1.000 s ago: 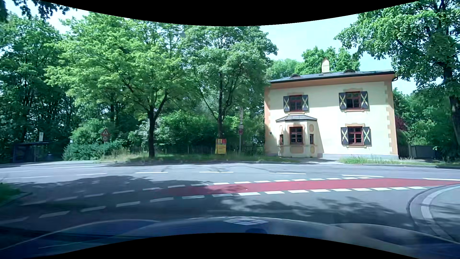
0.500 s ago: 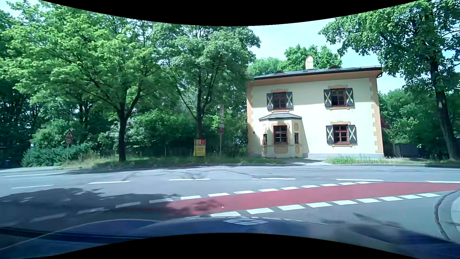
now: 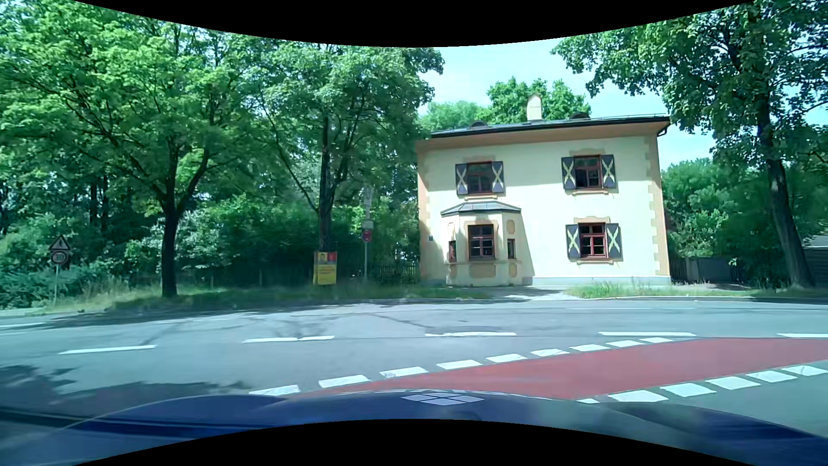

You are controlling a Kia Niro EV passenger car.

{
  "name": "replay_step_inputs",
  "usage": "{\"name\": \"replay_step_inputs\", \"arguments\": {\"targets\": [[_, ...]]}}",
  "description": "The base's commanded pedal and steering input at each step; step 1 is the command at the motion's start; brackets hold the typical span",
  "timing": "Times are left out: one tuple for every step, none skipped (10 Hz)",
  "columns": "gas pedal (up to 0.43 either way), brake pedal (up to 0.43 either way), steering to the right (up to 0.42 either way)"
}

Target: Follow the waypoints while adhering to traffic rules and regulations

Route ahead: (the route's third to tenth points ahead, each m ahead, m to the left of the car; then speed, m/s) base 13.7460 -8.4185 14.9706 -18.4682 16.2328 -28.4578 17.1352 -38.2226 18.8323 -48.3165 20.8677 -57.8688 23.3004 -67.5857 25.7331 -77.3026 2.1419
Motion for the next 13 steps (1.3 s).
{"name": "replay_step_inputs", "arguments": {"targets": [[0.000,0.091,0.227],[0.000,0.000,0.231],[0.000,0.000,0.234],[0.000,0.000,0.237],[0.028,0.000,0.246],[0.059,0.000,0.256],[0.079,0.000,0.268],[0.118,0.000,0.285],[0.150,0.000,0.305],[0.169,0.000,0.321],[0.177,0.000,0.352],[0.189,0.000,0.371],[0.197,0.000,0.386]]}}
